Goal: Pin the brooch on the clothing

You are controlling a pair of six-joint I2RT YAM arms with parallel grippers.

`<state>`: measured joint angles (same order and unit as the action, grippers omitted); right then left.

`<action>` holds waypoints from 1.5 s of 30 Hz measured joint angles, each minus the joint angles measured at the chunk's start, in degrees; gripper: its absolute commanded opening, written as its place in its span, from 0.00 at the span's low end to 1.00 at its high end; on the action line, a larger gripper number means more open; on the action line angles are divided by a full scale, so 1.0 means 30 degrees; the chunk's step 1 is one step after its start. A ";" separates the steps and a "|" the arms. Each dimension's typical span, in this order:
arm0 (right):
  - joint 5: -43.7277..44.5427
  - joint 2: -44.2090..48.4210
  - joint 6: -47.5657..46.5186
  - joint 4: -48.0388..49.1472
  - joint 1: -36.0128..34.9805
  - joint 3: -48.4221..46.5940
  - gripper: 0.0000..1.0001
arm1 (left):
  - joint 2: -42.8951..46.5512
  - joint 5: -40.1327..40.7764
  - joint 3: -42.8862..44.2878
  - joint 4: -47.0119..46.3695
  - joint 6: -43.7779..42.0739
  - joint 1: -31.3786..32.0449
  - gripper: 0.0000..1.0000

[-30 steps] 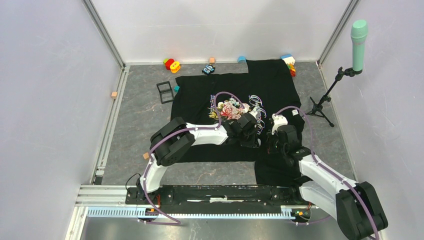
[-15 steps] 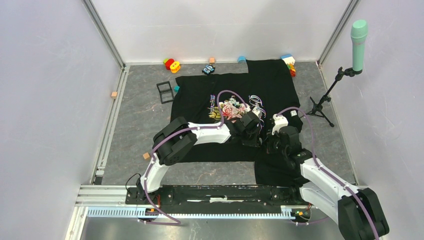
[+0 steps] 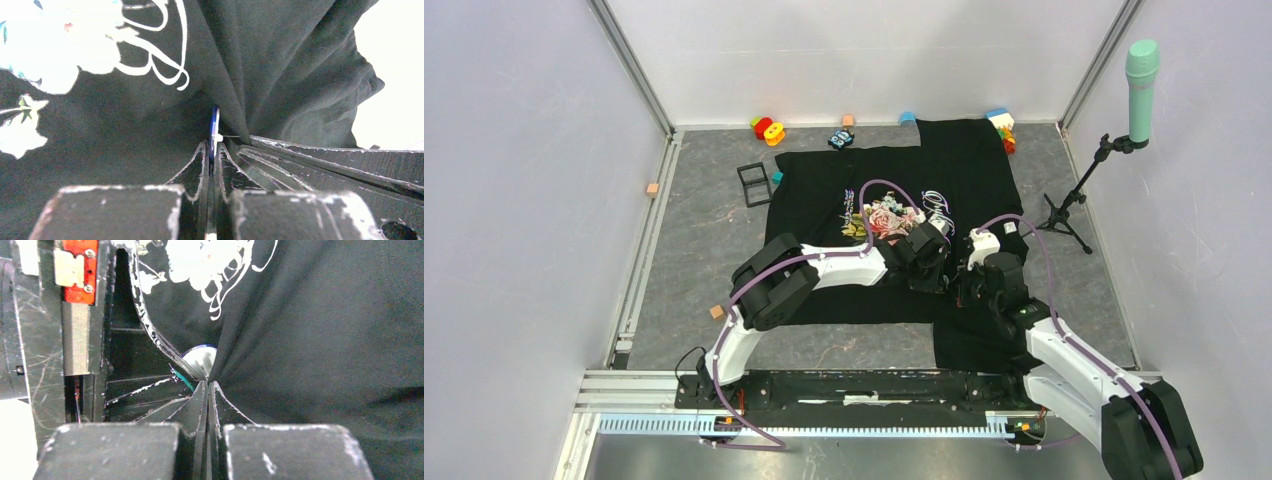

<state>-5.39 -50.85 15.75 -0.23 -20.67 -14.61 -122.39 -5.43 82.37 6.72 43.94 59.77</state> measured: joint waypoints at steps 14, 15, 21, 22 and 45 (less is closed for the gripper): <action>-0.0648 -0.0240 -0.0357 -0.0051 0.0000 0.0146 0.00 | -0.0051 -0.0029 0.0058 -0.0022 0.0000 0.0000 0.02; -0.0736 -0.0393 -0.0379 -0.0015 0.0000 0.0204 0.00 | -0.0051 -0.0036 0.0022 -0.0095 0.0007 0.0000 0.02; -0.0838 -0.0969 -0.0546 0.0539 0.0036 0.0627 0.00 | 0.0000 -0.0211 -0.0663 -0.1392 0.0029 -0.0058 0.02; -0.0823 -0.1035 -0.0568 0.0634 0.0036 0.0685 0.00 | 0.0044 -0.0255 -0.0845 -0.1661 0.0036 -0.0073 0.02; -0.0466 -0.0022 -0.0729 -0.0029 0.0015 0.0845 0.15 | 0.1268 -0.1333 -0.4925 -0.7271 0.0051 -0.0146 0.02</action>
<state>-6.79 -50.92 13.56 -0.32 -20.62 -12.08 -118.58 -9.43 67.59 -15.09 44.10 59.33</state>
